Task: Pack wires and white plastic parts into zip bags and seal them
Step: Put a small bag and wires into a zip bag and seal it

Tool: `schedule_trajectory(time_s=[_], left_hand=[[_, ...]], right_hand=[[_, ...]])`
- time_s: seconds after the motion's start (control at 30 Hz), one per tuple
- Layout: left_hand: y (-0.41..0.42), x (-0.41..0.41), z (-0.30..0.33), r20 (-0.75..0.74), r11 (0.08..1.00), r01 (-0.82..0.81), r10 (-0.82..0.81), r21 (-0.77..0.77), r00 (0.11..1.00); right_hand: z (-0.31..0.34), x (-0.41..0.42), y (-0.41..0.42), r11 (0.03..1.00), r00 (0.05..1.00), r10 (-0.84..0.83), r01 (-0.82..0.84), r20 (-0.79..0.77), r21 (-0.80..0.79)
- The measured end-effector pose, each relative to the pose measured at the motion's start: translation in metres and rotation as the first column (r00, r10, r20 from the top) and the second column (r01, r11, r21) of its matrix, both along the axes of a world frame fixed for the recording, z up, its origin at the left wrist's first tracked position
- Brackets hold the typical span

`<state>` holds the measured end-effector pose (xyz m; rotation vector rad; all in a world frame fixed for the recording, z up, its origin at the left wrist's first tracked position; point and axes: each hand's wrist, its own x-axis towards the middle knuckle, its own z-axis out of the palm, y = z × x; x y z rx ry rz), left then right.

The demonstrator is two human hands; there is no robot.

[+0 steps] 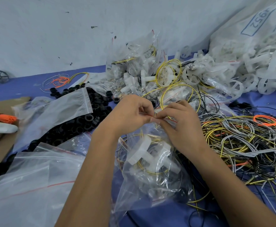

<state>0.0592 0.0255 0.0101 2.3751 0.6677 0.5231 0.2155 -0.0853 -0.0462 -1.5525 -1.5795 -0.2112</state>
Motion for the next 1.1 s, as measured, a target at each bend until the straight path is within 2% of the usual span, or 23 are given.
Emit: schedule_trajectory(time_s=[0.17,0.37,0.6,0.67,0.8,1.1], left_hand=[[0.002,-0.002,0.000,0.033,0.998,-0.053,0.052,0.019,0.998],[0.016,-0.023,-0.003,0.091,0.991,-0.087,0.096,-0.097,0.991],[0.012,-0.017,-0.004,0.071,0.989,-0.076,0.086,-0.126,0.994],[0.008,-0.011,-0.003,0.063,0.991,-0.062,0.070,-0.122,0.996],[0.005,-0.005,0.000,0.067,0.995,-0.043,0.049,-0.089,0.997],[0.020,-0.027,-0.005,0.172,0.978,-0.038,0.074,-0.204,0.982]], right_hand=[[0.001,0.003,-0.001,1.000,1.000,0.000,0.000,-0.019,0.007],[0.002,0.002,-0.001,1.000,0.998,-0.023,0.023,-0.051,-0.008],[0.002,-0.002,-0.005,0.979,0.975,-0.176,0.188,0.139,-0.084],[0.002,-0.003,-0.004,0.979,0.970,-0.174,0.189,0.168,-0.072],[0.003,-0.004,-0.004,0.988,0.984,-0.146,0.149,0.100,-0.030],[0.003,-0.001,-0.002,0.992,0.994,-0.110,0.111,0.018,-0.058]])
